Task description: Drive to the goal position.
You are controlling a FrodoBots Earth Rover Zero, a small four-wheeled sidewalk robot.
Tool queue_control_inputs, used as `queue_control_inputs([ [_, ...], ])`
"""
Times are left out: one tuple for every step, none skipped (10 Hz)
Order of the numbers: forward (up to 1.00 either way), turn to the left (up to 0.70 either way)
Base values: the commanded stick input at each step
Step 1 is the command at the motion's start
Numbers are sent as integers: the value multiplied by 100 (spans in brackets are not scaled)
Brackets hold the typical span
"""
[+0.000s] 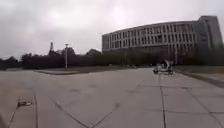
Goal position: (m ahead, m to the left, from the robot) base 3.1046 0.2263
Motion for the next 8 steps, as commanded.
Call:
queue_control_inputs([
  [70, -1],
  [70, -1],
  [70, -1],
  [70, -1],
  [70, -1],
  [70, -1],
  [70, -1],
  [70, -1],
])
